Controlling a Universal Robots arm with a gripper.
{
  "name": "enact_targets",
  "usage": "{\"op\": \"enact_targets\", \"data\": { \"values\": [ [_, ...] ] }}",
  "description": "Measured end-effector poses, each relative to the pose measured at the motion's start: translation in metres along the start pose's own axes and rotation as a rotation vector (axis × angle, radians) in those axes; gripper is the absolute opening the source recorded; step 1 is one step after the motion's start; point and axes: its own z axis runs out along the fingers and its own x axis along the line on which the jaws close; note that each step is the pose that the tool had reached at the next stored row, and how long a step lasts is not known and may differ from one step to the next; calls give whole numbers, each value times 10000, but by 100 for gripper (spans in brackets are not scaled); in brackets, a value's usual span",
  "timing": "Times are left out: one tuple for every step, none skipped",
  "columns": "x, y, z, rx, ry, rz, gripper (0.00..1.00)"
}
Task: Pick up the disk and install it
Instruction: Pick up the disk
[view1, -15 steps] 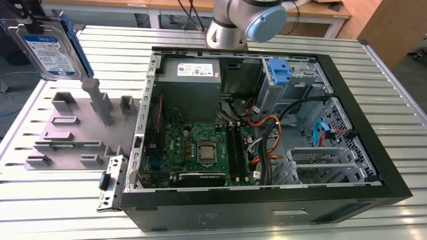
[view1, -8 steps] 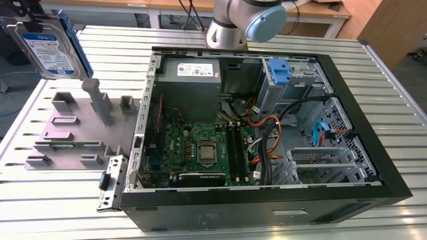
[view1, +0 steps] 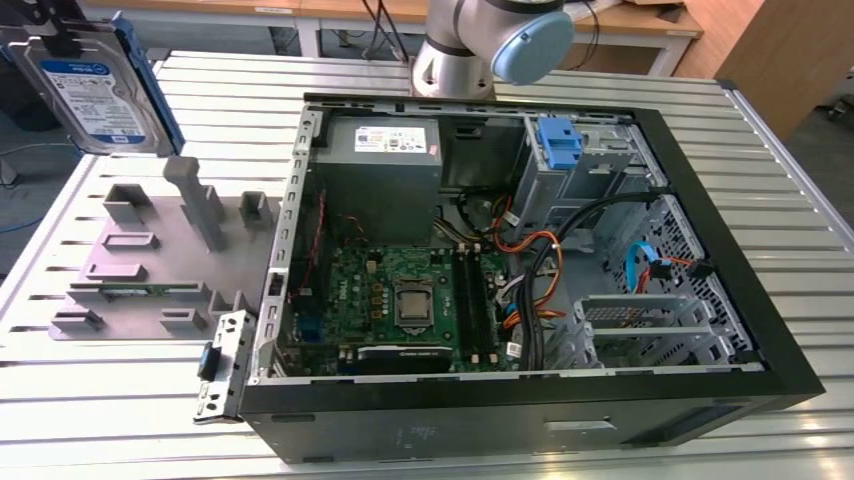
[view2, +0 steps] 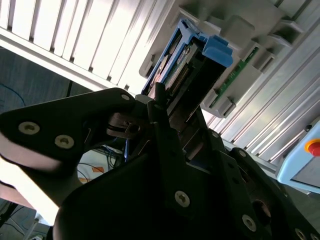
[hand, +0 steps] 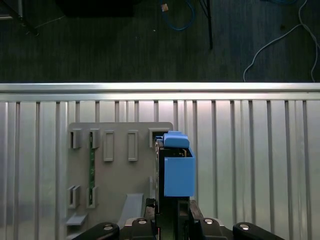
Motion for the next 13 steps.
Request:
{"op": "enact_targets", "data": {
  "values": [
    [-1, 0, -11, 1, 0, 0, 35],
    [-1, 1, -22, 2, -1, 0, 35],
    [-2, 1, -33, 2, -1, 0, 35],
    [-2, 1, -45, 1, -1, 0, 35],
    [-3, 2, -57, 0, 0, 0, 35],
    [-4, 2, -68, 1, -1, 0, 35],
    [-4, 2, -80, 1, -1, 0, 35],
    [-5, 3, -91, 1, -1, 0, 35],
    [-6, 3, -102, 1, 0, 0, 35],
    [-6, 3, -114, 1, 0, 0, 35],
    [-7, 3, -125, 1, 0, -1, 35],
    [-8, 4, -138, 1, 0, 0, 35],
    [-9, 4, -150, 1, -1, 0, 35]
  ]
}}
